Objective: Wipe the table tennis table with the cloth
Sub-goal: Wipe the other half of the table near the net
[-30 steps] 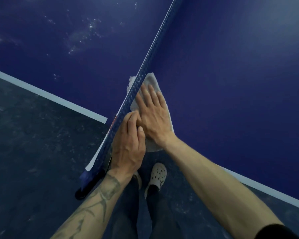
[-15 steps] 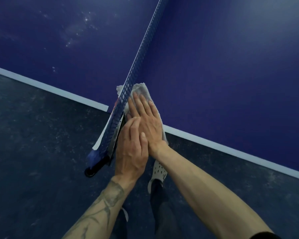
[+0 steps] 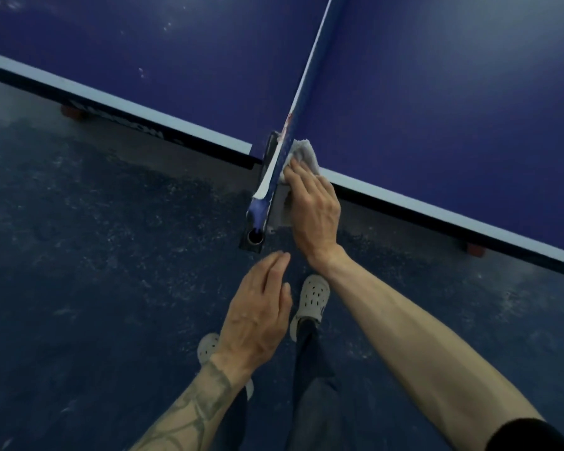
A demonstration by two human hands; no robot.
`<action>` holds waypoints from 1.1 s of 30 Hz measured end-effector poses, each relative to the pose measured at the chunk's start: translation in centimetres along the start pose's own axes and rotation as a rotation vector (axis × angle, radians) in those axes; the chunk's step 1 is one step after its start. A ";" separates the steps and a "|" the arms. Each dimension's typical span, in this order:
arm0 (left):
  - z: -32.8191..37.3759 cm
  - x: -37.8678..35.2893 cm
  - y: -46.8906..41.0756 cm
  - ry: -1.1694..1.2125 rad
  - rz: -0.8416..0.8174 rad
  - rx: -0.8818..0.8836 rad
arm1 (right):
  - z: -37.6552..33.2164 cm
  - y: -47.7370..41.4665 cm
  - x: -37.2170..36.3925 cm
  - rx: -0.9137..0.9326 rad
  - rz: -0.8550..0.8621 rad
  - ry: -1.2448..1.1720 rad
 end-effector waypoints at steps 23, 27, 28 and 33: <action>-10.8 20.2 2.8 -0.239 -0.071 0.250 | -22.3 2.6 2.9 -0.112 -0.386 -0.217; -9.0 24.2 -0.1 -0.267 -0.029 0.186 | -23.7 -1.2 5.0 -0.155 -0.327 -0.234; -8.6 25.1 -1.2 -0.276 -0.025 0.169 | -23.8 -2.2 5.3 -0.165 -0.307 -0.246; -7.2 29.0 -7.9 -0.316 -0.010 0.120 | -22.9 -8.5 6.4 -0.207 -0.234 -0.274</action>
Point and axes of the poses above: each hand's wrist, its own y-axis away from the middle knuckle, its own x-axis out of the back of the hand, z = x × y, the point moved 1 cm from there along -y, towards the middle knuckle, and after that the axes turned 7 degrees about -z, right-handed, at the moved point
